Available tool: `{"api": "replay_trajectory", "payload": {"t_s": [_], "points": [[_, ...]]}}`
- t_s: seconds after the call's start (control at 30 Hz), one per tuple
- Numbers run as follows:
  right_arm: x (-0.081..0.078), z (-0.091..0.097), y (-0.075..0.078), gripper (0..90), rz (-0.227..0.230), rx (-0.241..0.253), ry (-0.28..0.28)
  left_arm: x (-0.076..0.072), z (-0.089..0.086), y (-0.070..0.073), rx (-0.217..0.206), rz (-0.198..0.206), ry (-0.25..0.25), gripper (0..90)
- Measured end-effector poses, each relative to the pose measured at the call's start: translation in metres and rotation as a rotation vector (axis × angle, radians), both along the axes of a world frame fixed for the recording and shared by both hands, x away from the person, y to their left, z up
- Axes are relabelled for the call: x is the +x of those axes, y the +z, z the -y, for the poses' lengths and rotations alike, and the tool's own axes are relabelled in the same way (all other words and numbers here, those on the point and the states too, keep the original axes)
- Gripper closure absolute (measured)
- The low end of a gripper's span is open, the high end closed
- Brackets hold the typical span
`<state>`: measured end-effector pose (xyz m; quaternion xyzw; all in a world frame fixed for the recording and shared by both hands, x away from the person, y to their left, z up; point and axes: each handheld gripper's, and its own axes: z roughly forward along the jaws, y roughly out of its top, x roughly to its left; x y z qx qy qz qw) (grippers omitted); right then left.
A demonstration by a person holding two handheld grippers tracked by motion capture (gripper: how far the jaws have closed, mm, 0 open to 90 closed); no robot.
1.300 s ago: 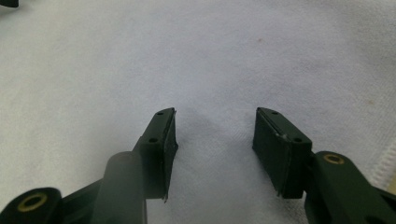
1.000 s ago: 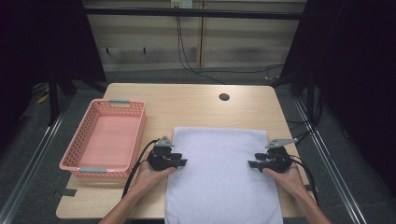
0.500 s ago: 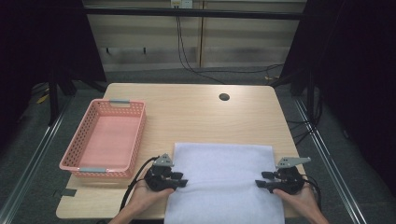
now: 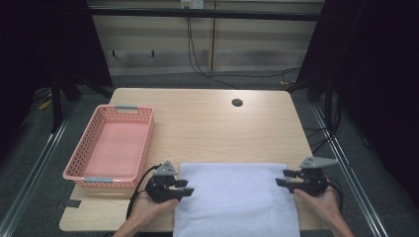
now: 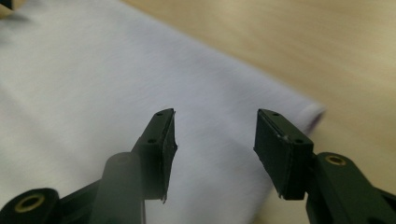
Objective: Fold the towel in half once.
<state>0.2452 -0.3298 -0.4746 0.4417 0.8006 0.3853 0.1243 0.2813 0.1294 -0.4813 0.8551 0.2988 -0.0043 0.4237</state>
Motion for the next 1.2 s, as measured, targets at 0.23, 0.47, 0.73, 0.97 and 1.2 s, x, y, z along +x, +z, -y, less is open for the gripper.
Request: {"api": "replay_trajectory", "payload": {"t_s": [0.23,0.47,0.73,0.97,1.2], "points": [[0.051,0.016,-0.013,46.8,-0.038,0.004,-0.034,0.025,0.005,0.002,-0.005,0.012,0.040,53.2],[0.050,0.019,-0.027,50.8,-0.056,-0.004,-0.038,0.037,0.000,-0.003,-0.001,0.000,0.078,49.4],[0.045,0.019,-0.028,80.6,-0.073,0.020,-0.010,0.043,0.003,-0.002,0.022,0.019,0.111,44.2],[0.045,0.024,-0.026,84.4,-0.072,0.008,-0.022,0.052,0.009,-0.004,0.013,-0.002,0.126,40.0],[0.045,0.024,-0.027,84.2,-0.070,0.009,-0.020,0.069,0.005,-0.021,0.030,-0.019,0.173,37.9]]}}
